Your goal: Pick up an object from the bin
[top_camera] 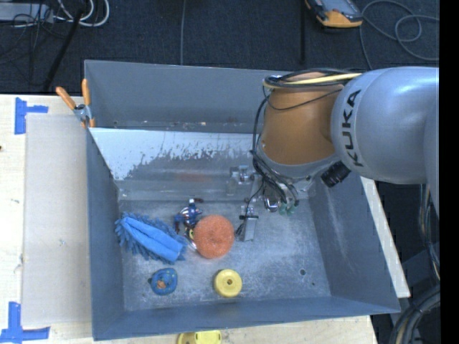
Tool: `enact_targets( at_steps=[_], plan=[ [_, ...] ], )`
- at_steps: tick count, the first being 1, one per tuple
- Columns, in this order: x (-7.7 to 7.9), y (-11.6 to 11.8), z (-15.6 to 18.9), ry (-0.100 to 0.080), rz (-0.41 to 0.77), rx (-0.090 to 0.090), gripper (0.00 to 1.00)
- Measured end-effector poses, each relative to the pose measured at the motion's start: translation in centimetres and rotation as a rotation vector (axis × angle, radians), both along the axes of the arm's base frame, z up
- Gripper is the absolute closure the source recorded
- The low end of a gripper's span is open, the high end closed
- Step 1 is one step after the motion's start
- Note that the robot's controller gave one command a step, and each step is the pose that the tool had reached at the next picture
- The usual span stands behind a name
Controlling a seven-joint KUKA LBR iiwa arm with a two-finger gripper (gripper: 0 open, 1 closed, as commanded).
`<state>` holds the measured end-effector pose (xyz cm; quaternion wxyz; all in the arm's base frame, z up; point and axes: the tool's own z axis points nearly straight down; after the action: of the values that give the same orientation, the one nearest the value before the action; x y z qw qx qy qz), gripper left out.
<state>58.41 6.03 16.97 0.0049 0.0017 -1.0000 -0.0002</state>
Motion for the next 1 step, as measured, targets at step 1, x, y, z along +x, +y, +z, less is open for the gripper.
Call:
enact_targets(
  at_steps=[1],
  plan=[
    [0.14, -0.02, 0.49, -0.008, -0.001, 0.001, 0.0]
  ],
)
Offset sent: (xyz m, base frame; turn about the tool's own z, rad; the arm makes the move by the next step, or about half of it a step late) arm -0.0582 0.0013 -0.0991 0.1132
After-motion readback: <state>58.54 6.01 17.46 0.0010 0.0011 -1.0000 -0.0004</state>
